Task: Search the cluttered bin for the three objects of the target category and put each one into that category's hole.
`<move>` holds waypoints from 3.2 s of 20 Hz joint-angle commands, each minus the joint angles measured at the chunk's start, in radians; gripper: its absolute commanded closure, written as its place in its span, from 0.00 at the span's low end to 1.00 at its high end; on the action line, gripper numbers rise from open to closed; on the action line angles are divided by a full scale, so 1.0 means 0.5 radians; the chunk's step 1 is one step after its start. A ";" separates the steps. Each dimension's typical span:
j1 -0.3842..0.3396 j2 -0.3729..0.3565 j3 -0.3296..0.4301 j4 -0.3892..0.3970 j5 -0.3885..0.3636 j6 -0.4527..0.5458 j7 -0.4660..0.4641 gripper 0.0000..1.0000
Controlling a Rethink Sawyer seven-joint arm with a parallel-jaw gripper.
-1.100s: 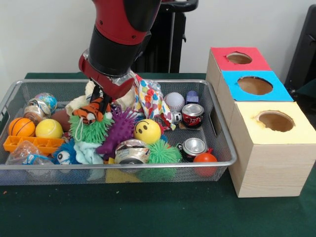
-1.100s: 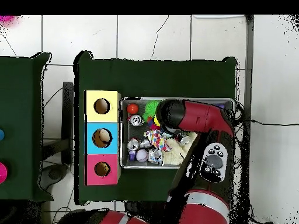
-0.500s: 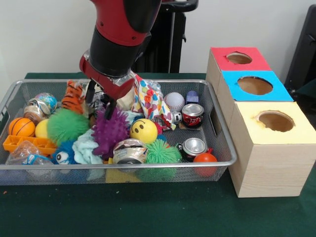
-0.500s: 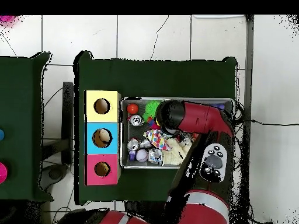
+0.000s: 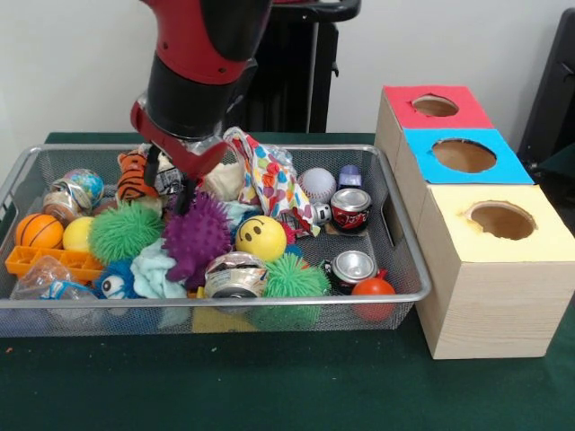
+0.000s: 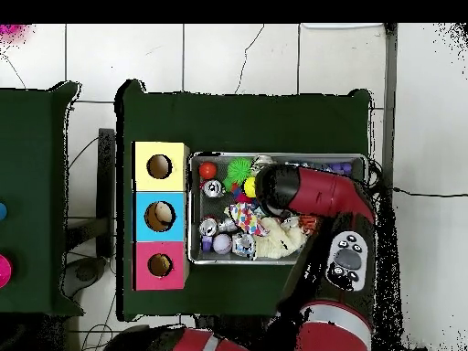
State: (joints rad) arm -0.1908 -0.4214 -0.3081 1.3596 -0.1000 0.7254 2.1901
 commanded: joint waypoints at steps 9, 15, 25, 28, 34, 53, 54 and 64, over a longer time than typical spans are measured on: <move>-0.378 -0.225 0.290 0.525 -0.414 -0.251 -0.397 0.00; -0.484 -0.199 0.421 0.584 -0.455 -0.407 -0.281 0.00; -0.510 -0.170 0.546 0.555 -0.525 -0.543 -0.178 0.00; -0.521 -0.172 0.588 0.559 -0.554 -0.586 -0.186 0.00; -0.502 -0.191 0.610 0.573 -0.539 -0.584 -0.105 0.00; -0.282 -0.065 0.428 0.489 -0.280 -0.623 0.394 0.00; -0.270 -0.058 0.420 0.470 -0.264 -0.617 0.404 0.00; -0.268 -0.028 0.409 0.494 -0.168 -0.702 0.366 1.00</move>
State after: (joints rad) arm -0.3202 -0.4855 -0.1202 1.5858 -0.2404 0.4461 2.1901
